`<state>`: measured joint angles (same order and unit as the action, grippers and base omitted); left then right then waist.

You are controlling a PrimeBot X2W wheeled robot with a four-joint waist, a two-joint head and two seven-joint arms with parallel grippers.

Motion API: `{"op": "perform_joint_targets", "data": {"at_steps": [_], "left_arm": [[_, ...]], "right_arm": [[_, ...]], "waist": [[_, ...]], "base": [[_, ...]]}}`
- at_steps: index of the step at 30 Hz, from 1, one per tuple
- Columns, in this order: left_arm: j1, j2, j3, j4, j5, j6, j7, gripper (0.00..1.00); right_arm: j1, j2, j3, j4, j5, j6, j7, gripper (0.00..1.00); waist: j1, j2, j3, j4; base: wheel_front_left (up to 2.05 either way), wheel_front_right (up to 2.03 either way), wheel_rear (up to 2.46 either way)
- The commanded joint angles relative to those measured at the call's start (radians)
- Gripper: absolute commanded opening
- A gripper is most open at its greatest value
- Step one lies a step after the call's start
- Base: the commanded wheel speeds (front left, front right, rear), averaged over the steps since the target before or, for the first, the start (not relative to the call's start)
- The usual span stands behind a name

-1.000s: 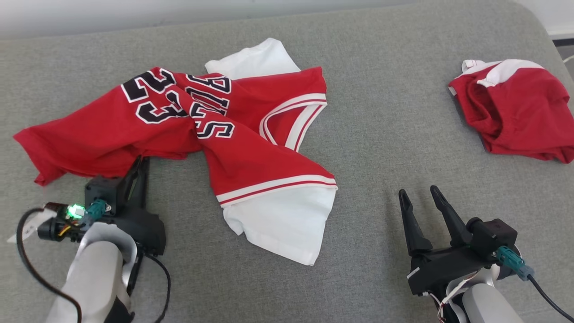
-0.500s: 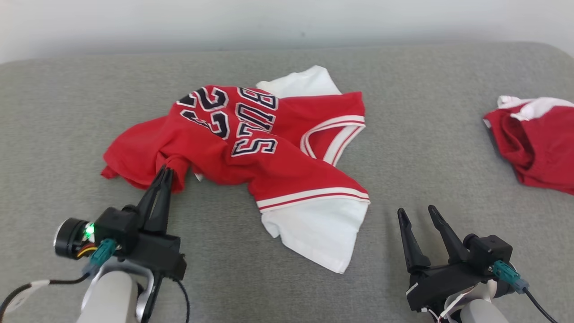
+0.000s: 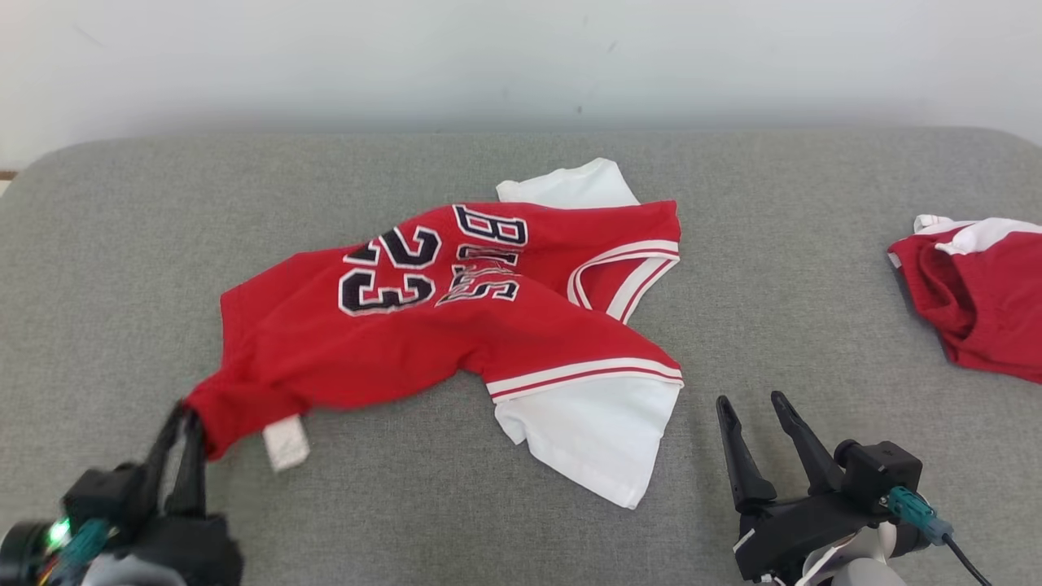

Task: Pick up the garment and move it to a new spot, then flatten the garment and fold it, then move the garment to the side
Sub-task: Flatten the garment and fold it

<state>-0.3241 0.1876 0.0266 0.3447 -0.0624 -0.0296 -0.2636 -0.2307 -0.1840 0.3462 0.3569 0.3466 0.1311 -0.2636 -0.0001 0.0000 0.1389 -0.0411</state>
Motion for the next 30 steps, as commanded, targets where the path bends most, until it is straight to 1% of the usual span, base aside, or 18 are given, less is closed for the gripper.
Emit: {"op": "perform_joint_targets", "data": {"at_steps": [1,3,5,8,11,14,17,19,25,30], "left_arm": [[0.026,0.01,0.016,0.015,-0.007,0.008,-0.001,1.0],[0.037,0.013,0.053,0.052,-0.011,0.029,-0.001,1.0],[0.05,0.001,0.076,0.068,-0.017,0.037,-0.001,1.0],[0.079,-0.027,0.09,0.054,-0.022,0.04,-0.001,1.0],[0.101,-0.066,0.085,0.043,-0.028,0.02,-0.001,1.0],[0.104,-0.085,0.09,0.059,-0.043,-0.002,-0.001,1.0],[0.099,-0.104,0.107,0.081,-0.053,-0.012,-0.001,1.0],[0.09,-0.11,0.124,0.092,-0.056,-0.01,-0.001,1.0],[0.068,-0.116,0.17,0.113,-0.054,-0.036,-0.001,1.0],[0.046,-0.114,0.196,0.12,-0.04,-0.047,-0.001,1.0]], "right_arm": [[0.008,-0.001,0.002,0.0,0.005,-0.001,0.0,1.0],[0.01,0.0,0.002,0.002,0.004,-0.001,0.0,1.0],[0.015,0.0,0.001,0.001,0.004,-0.001,0.0,1.0],[0.024,-0.002,-0.005,0.001,0.003,-0.001,0.0,1.0],[0.025,-0.001,-0.007,-0.002,0.0,-0.001,0.0,1.0],[0.025,0.0,-0.004,-0.002,-0.001,-0.001,0.0,1.0],[0.015,0.0,0.004,-0.003,0.0,-0.001,0.0,1.0],[0.009,-0.003,0.009,-0.005,0.002,-0.001,0.0,1.0],[0.002,-0.007,0.009,-0.007,0.004,-0.001,0.0,1.0],[-0.004,-0.011,0.007,-0.01,0.003,-0.001,0.0,1.0]], "waist": [[0.0001,0.0,-0.006,-0.004],[0.0001,0.0,-0.012,-0.008],[0.0001,0.0,-0.019,-0.009],[0.0001,0.0,-0.03,-0.004],[0.0001,0.0,-0.034,0.001],[0.0001,0.0,-0.032,0.004],[0.0001,0.0,-0.027,-0.001],[0.0001,0.0,-0.022,-0.007],[0.0001,0.0,-0.009,-0.029],[0.0001,0.0,0.007,-0.041]], "base": [[0.0,0.0,0.0],[0.0,0.0,0.0],[0.0,0.0,0.0],[0.0,0.0,0.0],[0.0,0.0,0.0],[0.0,0.0,0.0],[0.0,0.0,0.0],[0.0,0.0,0.0],[0.0,0.0,0.0],[0.0,0.0,0.0]]}}
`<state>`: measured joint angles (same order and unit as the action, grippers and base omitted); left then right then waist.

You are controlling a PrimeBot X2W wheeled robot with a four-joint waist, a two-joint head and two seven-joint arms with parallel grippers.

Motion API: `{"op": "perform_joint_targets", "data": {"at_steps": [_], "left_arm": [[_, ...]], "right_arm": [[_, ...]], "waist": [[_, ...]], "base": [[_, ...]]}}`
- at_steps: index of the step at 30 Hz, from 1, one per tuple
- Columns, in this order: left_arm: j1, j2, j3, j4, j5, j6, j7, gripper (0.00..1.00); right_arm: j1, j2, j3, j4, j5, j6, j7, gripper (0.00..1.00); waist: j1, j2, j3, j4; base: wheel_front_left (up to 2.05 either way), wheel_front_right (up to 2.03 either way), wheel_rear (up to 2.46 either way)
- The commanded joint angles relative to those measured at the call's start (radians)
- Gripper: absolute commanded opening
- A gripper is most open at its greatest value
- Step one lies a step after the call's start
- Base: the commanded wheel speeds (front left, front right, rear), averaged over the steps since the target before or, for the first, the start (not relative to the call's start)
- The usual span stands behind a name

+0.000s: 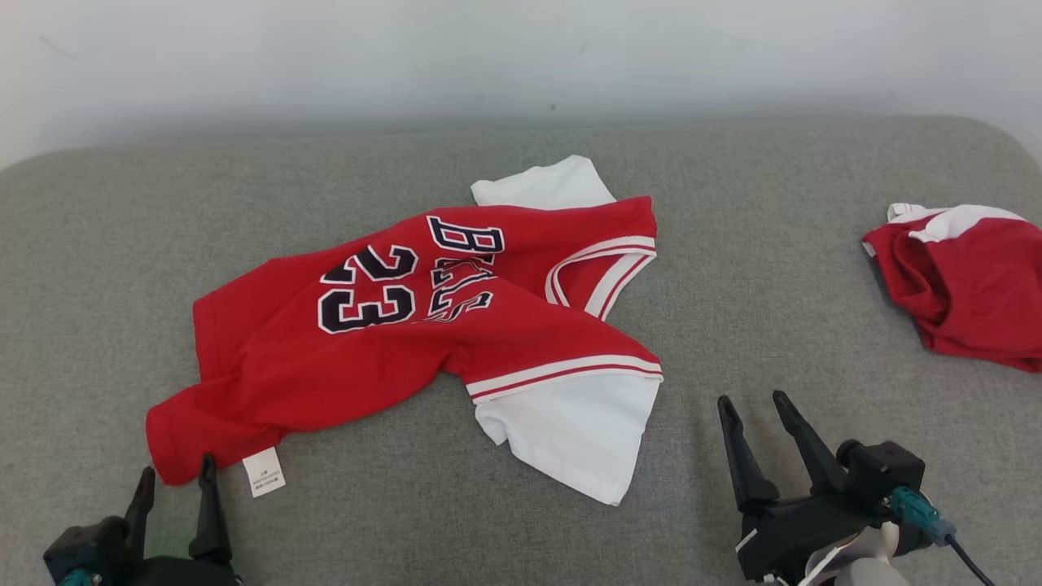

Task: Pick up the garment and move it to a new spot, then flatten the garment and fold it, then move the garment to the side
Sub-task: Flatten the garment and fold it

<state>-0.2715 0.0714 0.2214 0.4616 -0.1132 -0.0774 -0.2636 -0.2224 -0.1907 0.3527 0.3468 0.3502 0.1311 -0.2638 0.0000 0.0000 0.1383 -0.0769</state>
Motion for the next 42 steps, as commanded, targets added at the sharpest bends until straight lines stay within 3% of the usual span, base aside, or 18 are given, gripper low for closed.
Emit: {"op": "perform_joint_targets", "data": {"at_steps": [1,5,6,7,9,28,35,36,37,38,42], "left_arm": [[-0.012,0.001,0.007,0.008,0.015,-0.001,-0.001,1.0],[-0.034,-0.004,0.031,0.046,0.018,-0.009,-0.001,1.0],[-0.041,-0.005,0.038,0.048,0.015,-0.007,-0.001,0.9],[-0.044,-0.005,0.043,0.049,0.013,-0.009,-0.001,0.68],[-0.04,-0.008,0.045,0.051,0.019,-0.014,-0.001,0.0],[0.097,-0.018,0.084,-0.058,0.037,-0.034,-0.001,0.0],[0.135,-0.019,0.096,-0.019,0.029,-0.03,-0.001,0.0],[0.137,-0.019,0.098,-0.006,0.03,-0.027,-0.001,0.1],[0.141,-0.019,0.101,0.016,0.029,-0.025,-0.001,0.78],[0.136,-0.019,0.105,0.018,0.027,-0.018,-0.001,1.0],[0.141,-0.02,0.103,0.013,0.037,0.001,-0.001,1.0]], "right_arm": [[-0.014,-0.006,-0.001,-0.001,-0.001,-0.001,0.0,1.0],[-0.018,-0.013,0.0,-0.006,-0.001,-0.001,0.0,1.0],[-0.019,-0.014,-0.002,-0.007,-0.001,-0.001,0.0,1.0],[-0.02,-0.015,-0.003,-0.008,-0.001,-0.001,0.0,1.0],[-0.021,-0.017,-0.005,-0.01,-0.001,-0.001,0.0,1.0],[0.032,0.007,-0.01,0.012,-0.006,-0.001,0.0,1.0],[0.032,0.011,-0.005,0.014,-0.006,-0.001,0.0,1.0],[0.032,0.01,-0.003,0.014,-0.005,-0.001,0.0,1.0],[0.031,0.011,-0.001,0.014,-0.004,-0.001,0.0,1.0],[0.03,0.011,0.003,0.016,-0.002,-0.001,0.0,1.0],[0.026,0.011,0.022,0.025,0.014,-0.001,0.0,1.0]], "waist": [[0.0,0.0,0.012,-0.007],[0.0,0.0,0.028,-0.018],[0.0,0.0,0.029,-0.019],[0.0,0.0,0.031,-0.02],[0.0,0.0,0.033,-0.021],[0.0,0.0,-0.055,0.021],[0.0,0.0,-0.065,0.024],[0.0,0.0,-0.066,0.023],[0.0,0.0,-0.067,0.021],[0.0,0.0,-0.067,0.02],[0.0,0.0,-0.067,0.019]], "base": [[0.0,0.0,0.0],[0.0,0.0,0.0],[0.0,0.0,0.0],[0.0,0.0,0.0],[0.0,0.0,0.0],[0.0,0.0,0.0],[0.0,0.0,0.0],[0.0,0.0,0.0],[0.0,0.0,0.0],[0.0,0.0,0.0],[0.0,0.0,0.0]]}}
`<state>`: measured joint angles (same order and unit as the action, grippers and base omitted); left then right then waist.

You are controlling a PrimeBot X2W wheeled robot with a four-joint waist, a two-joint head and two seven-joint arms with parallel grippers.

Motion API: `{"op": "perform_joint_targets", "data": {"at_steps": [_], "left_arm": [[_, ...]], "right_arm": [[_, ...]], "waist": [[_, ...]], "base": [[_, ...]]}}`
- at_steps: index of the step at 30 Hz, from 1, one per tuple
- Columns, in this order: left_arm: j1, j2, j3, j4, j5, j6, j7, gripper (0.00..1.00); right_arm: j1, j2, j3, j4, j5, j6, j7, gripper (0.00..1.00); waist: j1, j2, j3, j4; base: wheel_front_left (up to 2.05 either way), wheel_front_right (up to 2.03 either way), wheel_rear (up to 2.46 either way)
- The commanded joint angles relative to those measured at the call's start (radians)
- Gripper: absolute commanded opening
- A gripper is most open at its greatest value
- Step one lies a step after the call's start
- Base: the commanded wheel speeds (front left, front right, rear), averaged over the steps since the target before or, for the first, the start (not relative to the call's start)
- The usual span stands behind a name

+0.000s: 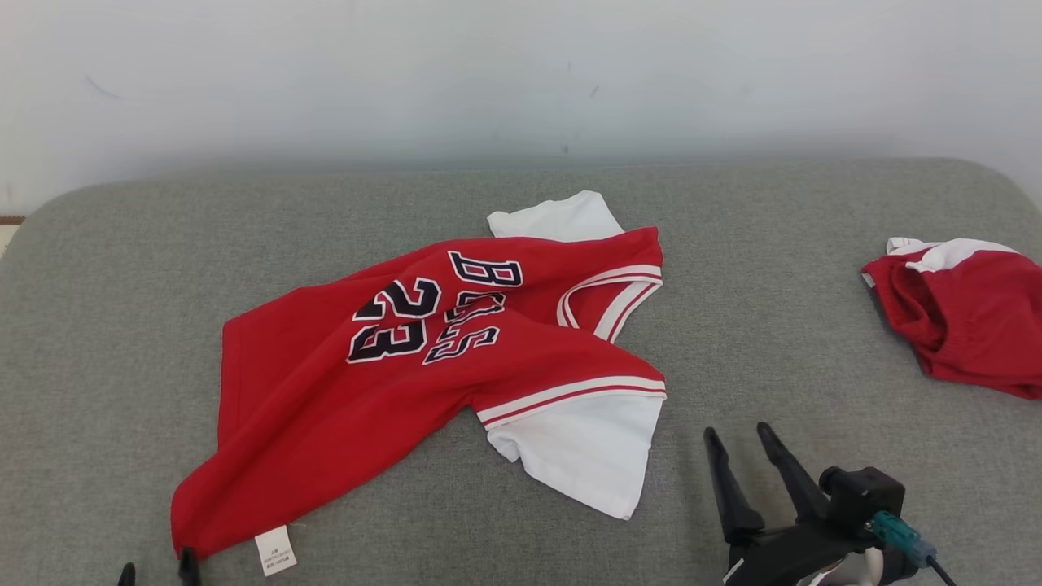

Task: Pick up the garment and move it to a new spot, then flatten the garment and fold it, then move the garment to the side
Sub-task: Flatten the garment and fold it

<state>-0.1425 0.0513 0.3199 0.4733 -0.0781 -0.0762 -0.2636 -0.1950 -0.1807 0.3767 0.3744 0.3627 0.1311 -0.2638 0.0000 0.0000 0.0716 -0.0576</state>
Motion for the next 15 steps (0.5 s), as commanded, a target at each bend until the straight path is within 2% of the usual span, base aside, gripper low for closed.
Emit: {"op": "perform_joint_targets", "data": {"at_steps": [1,8,15], "left_arm": [[0.015,0.0,-0.001,-0.002,0.005,0.003,-0.001,1.0],[0.024,0.0,-0.096,-0.048,-0.039,0.037,-0.001,1.0],[0.036,0.0,-0.179,-0.105,-0.056,0.06,-0.001,1.0]], "right_arm": [[-0.002,0.003,0.007,0.004,0.009,-0.001,0.0,1.0],[-0.042,0.012,0.037,0.041,0.066,-0.001,0.0,1.0],[-0.103,0.022,0.03,0.145,0.152,-0.001,0.0,1.0]], "waist": [[0.0,0.0,0.001,0.002],[0.0,0.0,0.013,0.044],[0.0,0.0,0.022,0.109]], "base": [[0.0,0.0,0.0],[0.0,0.0,0.0],[0.0,0.0,0.0]]}}
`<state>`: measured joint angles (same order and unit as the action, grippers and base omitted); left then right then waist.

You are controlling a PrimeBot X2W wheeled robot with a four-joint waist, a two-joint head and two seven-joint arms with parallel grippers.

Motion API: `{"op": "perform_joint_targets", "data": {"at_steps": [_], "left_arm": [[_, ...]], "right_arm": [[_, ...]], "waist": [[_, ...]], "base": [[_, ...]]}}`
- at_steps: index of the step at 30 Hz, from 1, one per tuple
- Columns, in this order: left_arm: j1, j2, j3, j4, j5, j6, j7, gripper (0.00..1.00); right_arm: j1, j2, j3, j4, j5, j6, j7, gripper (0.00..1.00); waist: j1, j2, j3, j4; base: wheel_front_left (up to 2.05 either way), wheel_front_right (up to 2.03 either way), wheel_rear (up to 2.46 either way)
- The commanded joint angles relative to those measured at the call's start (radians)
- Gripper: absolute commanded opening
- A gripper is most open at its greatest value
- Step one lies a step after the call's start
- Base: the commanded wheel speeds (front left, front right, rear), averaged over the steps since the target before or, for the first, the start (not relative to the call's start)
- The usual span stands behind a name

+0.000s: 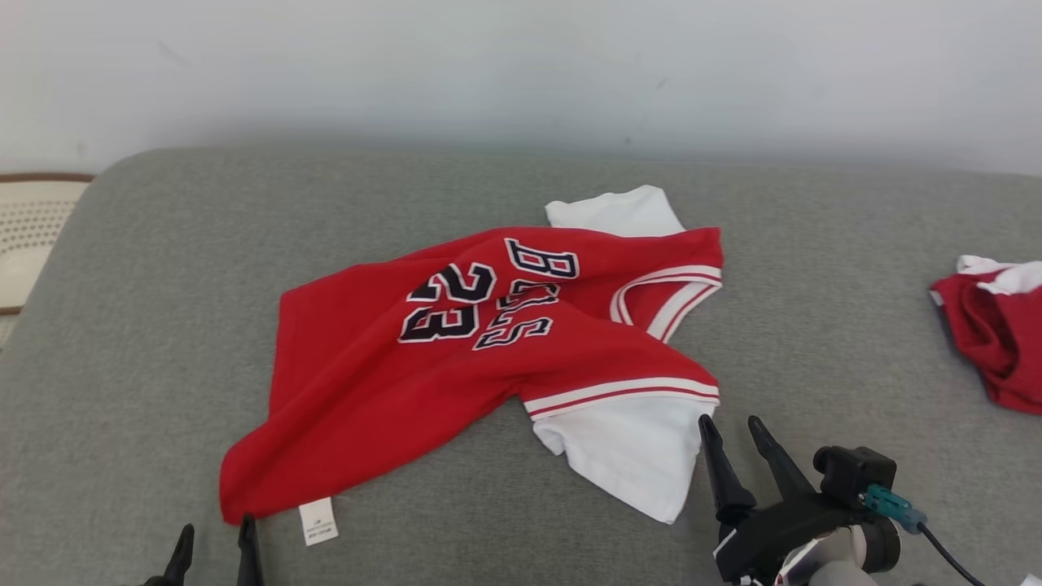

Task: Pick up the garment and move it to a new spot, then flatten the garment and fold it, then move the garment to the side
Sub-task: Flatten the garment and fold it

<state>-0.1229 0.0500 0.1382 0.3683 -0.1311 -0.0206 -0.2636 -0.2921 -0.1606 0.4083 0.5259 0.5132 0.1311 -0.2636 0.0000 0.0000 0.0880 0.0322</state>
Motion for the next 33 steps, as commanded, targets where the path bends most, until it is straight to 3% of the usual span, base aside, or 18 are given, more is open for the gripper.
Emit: {"op": "perform_joint_targets", "data": {"at_steps": [1,8,9,10,11,12,33], "left_arm": [[0.018,0.001,-0.003,-0.006,-0.003,0.004,-0.001,1.0],[0.016,0.001,-0.025,-0.025,-0.003,-0.008,-0.001,1.0],[0.014,0.001,-0.025,-0.028,-0.002,-0.011,-0.001,1.0],[0.012,0.001,-0.024,-0.03,-0.002,-0.013,-0.001,1.0],[0.011,0.001,-0.024,-0.031,-0.001,-0.01,-0.001,1.0],[0.01,0.001,-0.023,-0.032,0.0,-0.013,-0.001,1.0],[-0.041,0.001,-0.051,0.017,-0.005,-0.044,-0.001,1.0]], "right_arm": [[-0.013,-0.002,0.005,0.006,0.005,-0.001,0.0,1.0],[-0.056,0.008,-0.011,0.072,0.042,-0.001,0.0,1.0],[-0.061,0.009,-0.014,0.083,0.045,-0.001,0.0,0.89],[-0.069,0.008,-0.013,0.088,0.045,-0.001,0.0,0.53],[-0.074,0.011,-0.019,0.092,0.053,-0.001,0.0,0.4],[-0.077,0.013,-0.028,0.094,0.057,-0.001,0.0,0.0],[0.002,-0.041,-0.11,0.049,0.025,-0.001,0.0,0.0]], "waist": [[0.0,0.0,0.007,0.028],[0.0,0.0,0.029,0.072],[0.0,0.0,0.033,0.075],[0.0,0.0,0.036,0.078],[0.0,0.0,0.039,0.079],[0.0,0.0,0.041,0.079],[0.0,0.0,0.013,0.013]], "base": [[0.0,0.0,0.0],[0.0,0.0,0.0],[0.0,0.0,0.0],[0.0,0.0,0.0],[0.0,0.0,0.0],[0.0,0.0,0.0],[0.0,0.0,0.0]]}}
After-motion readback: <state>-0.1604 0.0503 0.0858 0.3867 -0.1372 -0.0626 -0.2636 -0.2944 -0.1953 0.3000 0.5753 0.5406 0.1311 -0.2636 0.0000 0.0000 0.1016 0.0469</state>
